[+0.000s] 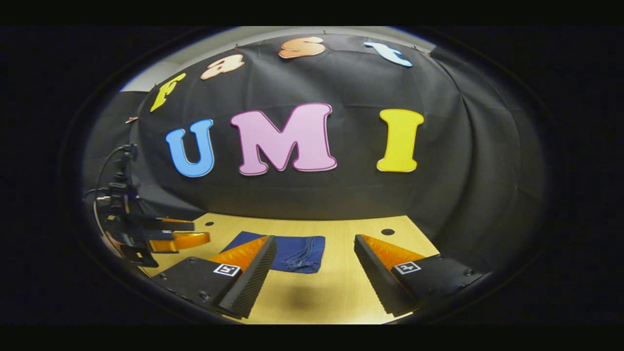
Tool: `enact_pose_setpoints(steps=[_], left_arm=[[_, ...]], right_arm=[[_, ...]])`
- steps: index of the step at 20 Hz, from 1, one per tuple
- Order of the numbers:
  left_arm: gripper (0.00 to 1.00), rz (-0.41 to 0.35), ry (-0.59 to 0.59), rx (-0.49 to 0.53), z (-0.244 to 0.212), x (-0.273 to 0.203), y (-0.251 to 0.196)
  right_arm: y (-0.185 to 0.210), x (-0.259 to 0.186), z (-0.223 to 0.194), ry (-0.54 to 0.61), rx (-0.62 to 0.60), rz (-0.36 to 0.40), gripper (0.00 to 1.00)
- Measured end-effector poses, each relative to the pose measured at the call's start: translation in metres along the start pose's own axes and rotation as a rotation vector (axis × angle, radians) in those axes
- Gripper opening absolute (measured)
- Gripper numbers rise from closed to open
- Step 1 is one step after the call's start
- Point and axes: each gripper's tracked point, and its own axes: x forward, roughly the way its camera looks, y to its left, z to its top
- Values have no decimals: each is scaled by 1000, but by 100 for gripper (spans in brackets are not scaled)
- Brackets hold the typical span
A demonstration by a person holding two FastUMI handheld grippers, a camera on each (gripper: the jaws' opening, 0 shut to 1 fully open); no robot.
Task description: Grasp the waist and the cuffs of the jeans and fold them to make the two legs overlap; first hold the waist and fold one-third of the jeans toward the cuffs, then hold the cuffs and fold the remaining one-third in the same direction to finish folding.
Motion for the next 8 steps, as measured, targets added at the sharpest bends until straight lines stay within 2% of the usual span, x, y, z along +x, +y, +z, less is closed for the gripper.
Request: enact_pose_setpoints(steps=[5, 8], left_arm=[[96, 82, -190, 18, 26, -110, 21], [95, 116, -219, 12, 21, -129, 6]], right_arm=[[54, -54, 49, -145, -113, -46, 98], [87, -81, 71, -198, -138, -37, 97]])
